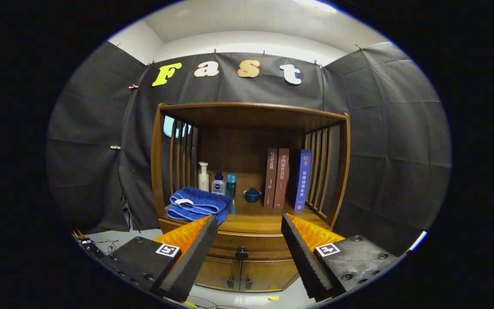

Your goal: Pull open the drawer, take out the items inside it, and place them on the countertop above the cabinet.

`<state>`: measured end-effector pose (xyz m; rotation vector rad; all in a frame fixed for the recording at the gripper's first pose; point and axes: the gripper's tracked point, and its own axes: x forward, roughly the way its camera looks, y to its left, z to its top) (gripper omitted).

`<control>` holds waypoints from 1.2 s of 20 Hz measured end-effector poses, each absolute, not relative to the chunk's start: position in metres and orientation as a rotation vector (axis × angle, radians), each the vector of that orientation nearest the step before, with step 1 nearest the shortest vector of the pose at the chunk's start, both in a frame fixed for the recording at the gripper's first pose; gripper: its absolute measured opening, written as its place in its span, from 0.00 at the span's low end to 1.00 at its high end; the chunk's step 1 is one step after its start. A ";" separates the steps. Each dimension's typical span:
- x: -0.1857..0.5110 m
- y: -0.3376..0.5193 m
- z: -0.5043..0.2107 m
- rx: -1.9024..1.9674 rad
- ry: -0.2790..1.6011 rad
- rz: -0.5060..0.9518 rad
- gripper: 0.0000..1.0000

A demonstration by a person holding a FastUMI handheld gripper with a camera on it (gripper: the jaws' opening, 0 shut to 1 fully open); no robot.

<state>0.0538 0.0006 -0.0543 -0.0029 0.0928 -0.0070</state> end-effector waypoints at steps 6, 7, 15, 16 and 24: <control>0.097 0.004 -0.102 0.015 0.156 -0.010 0.99; 0.106 0.006 -0.114 0.026 0.172 -0.007 0.99; 0.159 0.005 -0.206 0.048 0.327 -0.021 0.99; 0.162 0.006 -0.214 0.044 0.344 -0.017 0.99; 0.174 0.007 -0.277 0.060 0.463 -0.027 0.92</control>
